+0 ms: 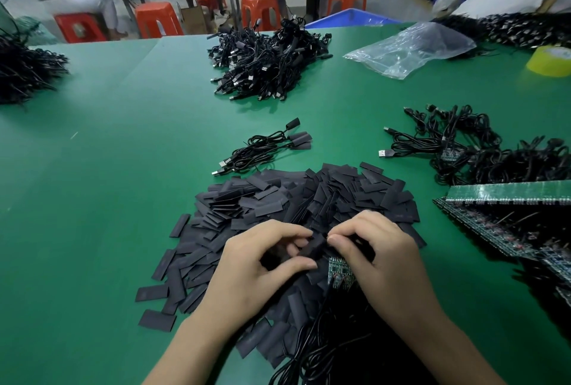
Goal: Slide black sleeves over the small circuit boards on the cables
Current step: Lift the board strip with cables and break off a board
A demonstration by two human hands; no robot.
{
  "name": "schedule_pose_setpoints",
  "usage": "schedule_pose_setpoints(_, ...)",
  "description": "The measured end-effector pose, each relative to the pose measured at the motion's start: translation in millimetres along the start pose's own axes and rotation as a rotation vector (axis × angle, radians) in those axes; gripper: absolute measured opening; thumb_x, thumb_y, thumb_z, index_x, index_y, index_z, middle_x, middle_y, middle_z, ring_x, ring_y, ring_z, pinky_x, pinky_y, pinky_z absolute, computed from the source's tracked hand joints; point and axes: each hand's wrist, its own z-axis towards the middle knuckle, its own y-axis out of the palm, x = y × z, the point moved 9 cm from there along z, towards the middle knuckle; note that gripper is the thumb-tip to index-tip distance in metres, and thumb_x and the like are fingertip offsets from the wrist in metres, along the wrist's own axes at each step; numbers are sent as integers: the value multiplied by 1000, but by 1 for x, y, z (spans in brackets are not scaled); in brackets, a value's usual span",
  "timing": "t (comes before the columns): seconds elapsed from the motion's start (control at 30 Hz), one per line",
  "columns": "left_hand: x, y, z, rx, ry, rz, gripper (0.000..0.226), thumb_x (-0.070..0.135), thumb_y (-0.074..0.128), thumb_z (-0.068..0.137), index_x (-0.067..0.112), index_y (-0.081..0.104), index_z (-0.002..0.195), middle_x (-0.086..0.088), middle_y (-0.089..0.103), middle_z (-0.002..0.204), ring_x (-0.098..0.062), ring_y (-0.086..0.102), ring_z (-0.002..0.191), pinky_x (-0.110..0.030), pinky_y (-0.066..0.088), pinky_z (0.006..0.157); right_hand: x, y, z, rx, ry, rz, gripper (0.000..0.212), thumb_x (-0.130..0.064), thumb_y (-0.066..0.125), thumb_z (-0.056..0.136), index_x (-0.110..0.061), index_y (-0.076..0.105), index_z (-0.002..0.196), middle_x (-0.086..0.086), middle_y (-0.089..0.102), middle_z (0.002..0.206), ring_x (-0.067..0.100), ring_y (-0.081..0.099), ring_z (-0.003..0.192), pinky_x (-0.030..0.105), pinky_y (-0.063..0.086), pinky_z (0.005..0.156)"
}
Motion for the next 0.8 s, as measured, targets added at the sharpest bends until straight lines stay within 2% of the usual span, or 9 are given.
schedule_pose_setpoints(0.1, -8, 3, 0, -29, -109, -255, 32, 24, 85, 80, 25, 79, 112, 6, 77, 91, -14, 73, 81, -22, 55, 83, 10, -11, 2, 64, 106, 149, 16, -20, 72, 94, -30, 71, 83, -17, 68, 88, 2, 66, 88, 10, 44, 72)
schedule_pose_setpoints(0.13, -9, 3, 0, -31, -139, -322, 30, 25, 83, 80, 26, 79, 110, 2, 78, 91, -16, 74, 81, -25, 56, 83, 13, -12, 2, 66, 145, 186, 17, -18, 73, 93, -32, 72, 84, -19, 70, 89, 0, 66, 87, 8, 44, 70)
schedule_pose_setpoints(0.23, -12, 2, -1, -13, -213, -439, 24, 29, 81, 79, 30, 82, 102, -3, 79, 88, -18, 76, 80, -24, 57, 80, 19, -10, -1, 50, 218, 281, 16, -19, 74, 92, -35, 74, 89, -20, 73, 89, 2, 69, 86, 10, 48, 70)
schedule_pose_setpoints(0.37, -12, 2, -2, 6, -267, -517, 16, 29, 83, 73, 29, 84, 88, -2, 79, 84, -10, 74, 75, -16, 54, 73, 11, -8, 0, 32, 188, 316, 19, -15, 74, 93, -34, 76, 89, -17, 74, 91, 4, 70, 89, 12, 50, 74)
schedule_pose_setpoints(0.53, -11, -1, 0, 23, -266, -521, 18, 16, 88, 69, 30, 84, 80, 0, 79, 83, -6, 73, 74, -14, 53, 71, 8, -5, 0, 7, 172, 327, 20, -13, 75, 92, -32, 76, 87, -18, 74, 90, 3, 70, 90, 10, 47, 75)
schedule_pose_setpoints(0.73, -9, 2, -1, 10, -243, -517, 18, 18, 90, 67, 27, 84, 82, 0, 79, 85, -6, 73, 77, -12, 53, 72, 10, -6, 1, 9, 179, 353, 9, -27, 71, 88, -34, 77, 86, -17, 75, 90, 6, 71, 90, 11, 48, 75)
schedule_pose_setpoints(0.8, -10, 2, 0, 43, -253, -535, 25, 21, 91, 67, 31, 84, 89, -1, 79, 85, -7, 73, 75, -14, 54, 72, 13, -5, 1, -6, 200, 376, 8, -29, 71, 90, -35, 76, 87, -15, 75, 89, 7, 72, 86, 13, 50, 73)
